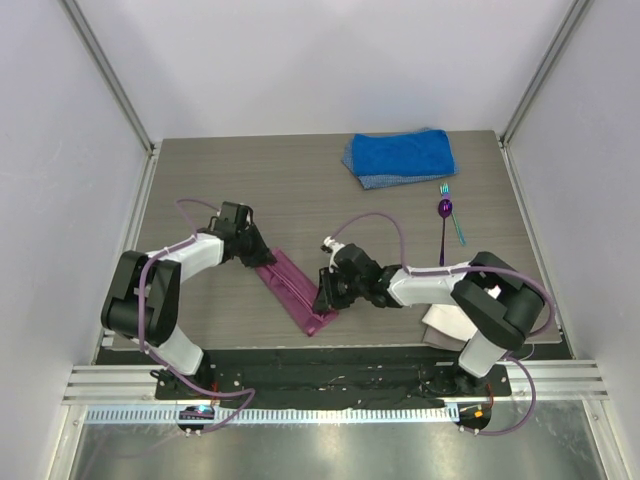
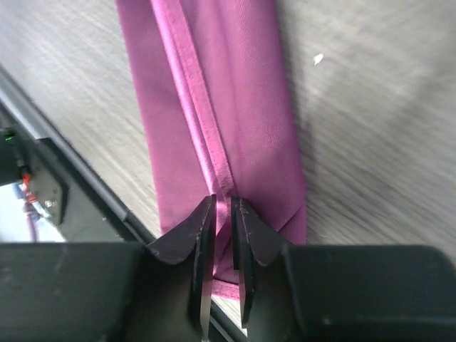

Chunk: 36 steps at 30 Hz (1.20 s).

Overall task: Fold the napkin into a case and place the utensils inside
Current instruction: Stuff the top corner of the smaller-rectangle-folded napkin into the folded napkin.

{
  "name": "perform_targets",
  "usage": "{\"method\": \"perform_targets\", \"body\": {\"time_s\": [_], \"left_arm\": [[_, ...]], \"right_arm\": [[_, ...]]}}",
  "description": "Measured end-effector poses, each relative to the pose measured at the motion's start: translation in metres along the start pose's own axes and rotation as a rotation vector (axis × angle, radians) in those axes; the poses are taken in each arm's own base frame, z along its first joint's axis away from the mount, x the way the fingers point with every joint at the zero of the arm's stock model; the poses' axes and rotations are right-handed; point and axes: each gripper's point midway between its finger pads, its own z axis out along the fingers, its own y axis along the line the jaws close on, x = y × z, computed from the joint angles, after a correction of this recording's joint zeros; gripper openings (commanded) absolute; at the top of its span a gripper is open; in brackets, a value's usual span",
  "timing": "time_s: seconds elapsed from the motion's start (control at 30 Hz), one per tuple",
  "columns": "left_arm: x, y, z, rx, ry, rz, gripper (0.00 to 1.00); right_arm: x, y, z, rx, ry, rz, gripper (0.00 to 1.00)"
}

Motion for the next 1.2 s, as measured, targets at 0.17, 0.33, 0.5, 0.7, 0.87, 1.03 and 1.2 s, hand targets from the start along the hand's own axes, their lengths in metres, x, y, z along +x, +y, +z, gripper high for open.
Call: {"method": "perform_targets", "body": {"time_s": [0.17,0.33,0.5,0.7,0.87,1.03,1.2], "left_arm": [[-0.001,-0.007,-0.006,0.028,-0.004,0.002,0.09],[-0.002,-0.014,-0.012,0.056,-0.008,0.005,0.10],[-0.003,-0.014,-0.013,0.061,-0.006,0.002,0.10],[-0.007,-0.011,-0.014,0.060,-0.013,-0.013,0.10],[-0.013,-0.007,-0.015,0.058,-0.021,-0.029,0.11],[-0.015,-0.006,-0.015,0.057,-0.025,-0.040,0.10],[-0.013,-0.004,-0.015,0.066,-0.019,-0.063,0.11]], "right_arm": [[-0.027,0.007,-0.009,0.057,-0.031,-0.086,0.38],[-0.086,0.043,-0.012,0.032,-0.136,-0.206,0.49],[-0.124,0.062,0.007,0.008,-0.194,-0.292,0.52],[-0.116,0.042,0.048,0.029,-0.131,-0.325,0.51],[-0.106,0.029,0.065,0.039,-0.096,-0.341,0.52],[-0.116,0.037,0.071,0.027,-0.118,-0.369,0.52],[-0.128,0.051,0.078,0.018,-0.147,-0.402,0.52]]}}
